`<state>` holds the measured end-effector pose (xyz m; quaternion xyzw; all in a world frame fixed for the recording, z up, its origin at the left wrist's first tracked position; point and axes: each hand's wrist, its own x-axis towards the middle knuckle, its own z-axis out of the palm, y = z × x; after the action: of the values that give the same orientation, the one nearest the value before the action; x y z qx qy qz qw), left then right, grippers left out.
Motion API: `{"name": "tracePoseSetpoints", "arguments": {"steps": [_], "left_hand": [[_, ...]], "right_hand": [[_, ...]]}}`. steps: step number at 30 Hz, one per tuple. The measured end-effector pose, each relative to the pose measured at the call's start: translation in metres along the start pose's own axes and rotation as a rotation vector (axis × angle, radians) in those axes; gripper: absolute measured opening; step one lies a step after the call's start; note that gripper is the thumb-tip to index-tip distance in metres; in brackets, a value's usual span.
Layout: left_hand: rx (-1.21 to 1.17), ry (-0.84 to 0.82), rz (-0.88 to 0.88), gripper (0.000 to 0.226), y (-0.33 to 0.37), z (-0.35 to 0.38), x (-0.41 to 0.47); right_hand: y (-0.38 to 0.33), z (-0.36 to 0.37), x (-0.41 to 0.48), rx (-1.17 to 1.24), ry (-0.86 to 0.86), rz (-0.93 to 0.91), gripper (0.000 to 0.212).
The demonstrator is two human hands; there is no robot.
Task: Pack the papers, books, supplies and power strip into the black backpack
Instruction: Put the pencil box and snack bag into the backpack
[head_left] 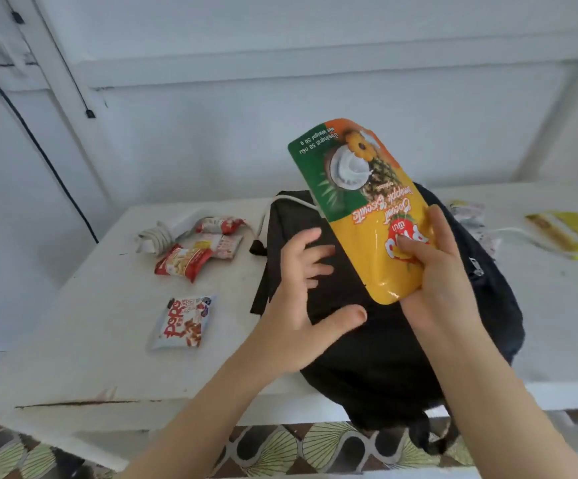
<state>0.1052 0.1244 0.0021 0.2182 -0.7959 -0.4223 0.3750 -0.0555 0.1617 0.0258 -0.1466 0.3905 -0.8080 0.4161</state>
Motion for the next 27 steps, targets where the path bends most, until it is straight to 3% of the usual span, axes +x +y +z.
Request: {"name": "tracePoseSetpoints", "arguments": {"steps": [3,5,8,10,13,16,19,21,23,25,27], "left_hand": [[0.373,-0.356,0.020,0.101,-0.013,0.010,-0.010],[0.536,-0.430,0.109,0.095,-0.019,0.011,-0.008],[0.822,-0.141,0.634,0.059,-0.039,0.012,0.002],[0.939,0.104,0.991,0.052,-0.054,0.010,0.012],[1.045,0.205,1.179,0.037,-0.057,0.008,0.033],[1.150,-0.012,1.096,0.032,-0.050,-0.001,0.053],[1.115,-0.172,0.786,0.039,-0.055,-0.006,0.064],[1.070,-0.244,0.596,0.051,-0.055,-0.007,0.062],[1.051,-0.354,0.520,0.070,-0.052,-0.007,0.057],[0.959,-0.378,0.453,0.071,-0.046,-0.005,0.054],[0.759,-0.306,0.254,0.066,-0.035,-0.005,0.059]], "right_hand": [[-0.018,-0.025,0.001,-0.027,0.082,-0.044,0.063],[-0.026,-0.037,-0.003,-0.039,0.119,-0.066,0.063],[-0.033,-0.048,-0.009,-0.023,0.141,-0.080,0.064],[-0.038,-0.053,-0.014,-0.016,0.150,-0.088,0.064],[-0.050,-0.057,-0.020,-0.010,0.139,-0.122,0.061],[-0.063,-0.059,-0.024,-0.020,0.117,-0.178,0.061],[-0.071,-0.059,-0.026,-0.002,0.114,-0.218,0.061],[-0.071,-0.061,-0.027,0.003,0.123,-0.221,0.061],[-0.069,-0.064,-0.027,-0.002,0.136,-0.212,0.061],[-0.066,-0.067,-0.027,0.000,0.147,-0.203,0.060],[-0.064,-0.070,-0.027,0.003,0.150,-0.199,0.059]]}}
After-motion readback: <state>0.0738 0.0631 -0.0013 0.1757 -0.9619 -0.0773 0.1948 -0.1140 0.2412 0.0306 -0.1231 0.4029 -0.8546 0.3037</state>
